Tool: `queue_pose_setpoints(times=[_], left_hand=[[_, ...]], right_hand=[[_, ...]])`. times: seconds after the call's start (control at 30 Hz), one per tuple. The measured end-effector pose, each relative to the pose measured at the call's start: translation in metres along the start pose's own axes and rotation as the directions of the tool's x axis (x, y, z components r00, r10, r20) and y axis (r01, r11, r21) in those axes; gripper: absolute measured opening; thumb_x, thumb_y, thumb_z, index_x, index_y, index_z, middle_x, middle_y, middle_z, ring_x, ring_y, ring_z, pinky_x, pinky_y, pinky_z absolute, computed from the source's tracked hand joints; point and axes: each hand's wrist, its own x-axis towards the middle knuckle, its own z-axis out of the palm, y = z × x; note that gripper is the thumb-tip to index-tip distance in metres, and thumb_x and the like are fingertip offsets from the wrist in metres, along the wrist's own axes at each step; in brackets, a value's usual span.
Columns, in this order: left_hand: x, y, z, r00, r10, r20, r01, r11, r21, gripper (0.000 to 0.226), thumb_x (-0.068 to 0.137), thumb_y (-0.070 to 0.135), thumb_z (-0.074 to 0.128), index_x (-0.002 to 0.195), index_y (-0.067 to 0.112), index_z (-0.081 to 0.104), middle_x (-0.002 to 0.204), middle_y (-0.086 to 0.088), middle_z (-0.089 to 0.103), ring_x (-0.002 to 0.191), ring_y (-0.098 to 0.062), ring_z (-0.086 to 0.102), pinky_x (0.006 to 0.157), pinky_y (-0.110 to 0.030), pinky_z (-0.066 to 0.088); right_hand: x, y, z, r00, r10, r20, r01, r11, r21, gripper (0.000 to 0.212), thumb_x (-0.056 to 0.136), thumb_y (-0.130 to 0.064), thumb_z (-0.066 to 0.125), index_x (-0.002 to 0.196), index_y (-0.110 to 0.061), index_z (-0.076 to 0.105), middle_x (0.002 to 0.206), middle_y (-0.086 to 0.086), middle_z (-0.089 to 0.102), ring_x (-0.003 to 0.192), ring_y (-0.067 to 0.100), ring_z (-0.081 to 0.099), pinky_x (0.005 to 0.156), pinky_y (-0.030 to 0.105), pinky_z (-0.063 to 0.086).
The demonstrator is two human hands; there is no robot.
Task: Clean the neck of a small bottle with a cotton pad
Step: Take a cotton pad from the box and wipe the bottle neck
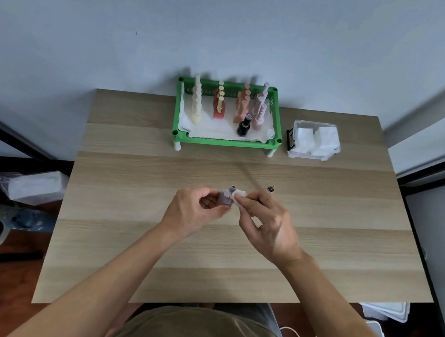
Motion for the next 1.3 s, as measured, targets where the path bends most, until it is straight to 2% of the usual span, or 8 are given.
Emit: queue_pose_setpoints(times=[0.33, 0.47, 0.73, 0.83, 0.93, 1.07, 1.2, 1.3], left_hand=[[0.004, 0.002, 0.002, 1.000, 0.020, 0.011, -0.020, 0.999, -0.034, 0.033, 0.072, 0.046, 0.085, 0.101, 0.032, 0.079, 0.087, 0.014, 0.079, 0.078, -0.006, 0.076, 0.074, -0.024, 0.061], [0.005, 0.004, 0.001, 0.998, 0.045, 0.031, -0.044, 0.998, -0.052, 0.032, 0.073, 0.045, 0.086, 0.101, 0.032, 0.079, 0.088, 0.014, 0.079, 0.079, -0.005, 0.076, 0.072, -0.019, 0.059], [0.004, 0.005, -0.002, 0.995, 0.060, 0.074, -0.049, 0.989, -0.136, 0.029, 0.072, 0.047, 0.086, 0.099, 0.041, 0.078, 0.093, 0.007, 0.080, 0.082, -0.014, 0.078, 0.076, -0.029, 0.064], [0.005, 0.009, 0.002, 0.995, 0.053, 0.086, -0.036, 0.982, -0.187, 0.032, 0.072, 0.042, 0.087, 0.103, 0.036, 0.079, 0.095, 0.004, 0.082, 0.087, -0.017, 0.078, 0.079, -0.027, 0.063], [0.008, 0.010, -0.002, 0.998, 0.023, 0.062, -0.008, 0.973, -0.232, 0.028, 0.071, 0.037, 0.086, 0.099, 0.036, 0.081, 0.094, 0.003, 0.082, 0.086, -0.012, 0.078, 0.079, -0.023, 0.061], [0.007, 0.006, -0.007, 0.998, 0.017, 0.055, -0.004, 0.974, -0.225, 0.030, 0.070, 0.035, 0.088, 0.099, 0.035, 0.081, 0.092, 0.003, 0.081, 0.083, -0.009, 0.077, 0.075, -0.019, 0.059], [0.009, 0.006, -0.004, 0.999, 0.013, 0.034, -0.005, 0.977, -0.215, 0.035, 0.067, 0.039, 0.089, 0.101, 0.036, 0.080, 0.096, 0.001, 0.081, 0.090, -0.017, 0.079, 0.082, -0.031, 0.063], [0.011, 0.006, -0.003, 0.999, 0.032, 0.031, -0.026, 0.984, -0.175, 0.036, 0.068, 0.040, 0.088, 0.103, 0.037, 0.079, 0.100, 0.003, 0.080, 0.091, -0.016, 0.078, 0.084, -0.036, 0.063]], right_hand=[[0.012, 0.010, -0.005, 0.999, -0.001, 0.053, 0.003, 1.000, -0.027, 0.015, 0.091, -0.011, 0.075, 0.105, -0.009, 0.079, 0.093, 0.004, 0.074, 0.077, 0.016, 0.072, 0.064, 0.032, 0.057], [0.014, 0.011, -0.003, 0.998, -0.040, 0.039, 0.043, 0.996, -0.079, 0.005, 0.092, -0.012, 0.074, 0.094, -0.009, 0.078, 0.084, 0.001, 0.070, 0.070, 0.015, 0.066, 0.061, 0.031, 0.054], [0.018, 0.019, -0.007, 0.989, -0.116, 0.096, 0.130, 0.979, -0.160, 0.006, 0.092, -0.006, 0.070, 0.087, -0.007, 0.074, 0.081, 0.000, 0.066, 0.068, 0.014, 0.057, 0.058, 0.030, 0.049], [0.018, 0.028, -0.014, 0.998, 0.006, 0.063, -0.001, 0.996, -0.084, 0.002, 0.090, -0.004, 0.074, 0.088, -0.006, 0.075, 0.084, 0.000, 0.068, 0.066, 0.013, 0.060, 0.059, 0.030, 0.052], [0.015, 0.034, -0.018, 0.985, 0.170, 0.001, -0.170, 0.984, 0.057, 0.003, 0.088, -0.006, 0.076, 0.091, -0.008, 0.076, 0.087, -0.003, 0.071, 0.069, 0.003, 0.063, 0.063, 0.018, 0.050], [0.013, 0.031, -0.014, 0.886, 0.457, 0.081, -0.456, 0.823, 0.338, 0.010, 0.090, -0.012, 0.075, 0.099, -0.012, 0.078, 0.085, -0.001, 0.075, 0.070, 0.011, 0.073, 0.067, 0.020, 0.056], [0.016, 0.022, -0.002, 0.877, 0.452, 0.164, -0.475, 0.760, 0.443, 0.010, 0.087, -0.009, 0.078, 0.097, -0.011, 0.078, 0.091, 0.009, 0.071, 0.073, 0.017, 0.075, 0.069, 0.020, 0.057], [0.017, 0.020, 0.003, 0.863, 0.478, 0.161, -0.496, 0.747, 0.442, 0.010, 0.088, -0.014, 0.078, 0.098, -0.014, 0.079, 0.098, 0.006, 0.069, 0.074, 0.020, 0.075, 0.075, 0.038, 0.063]])
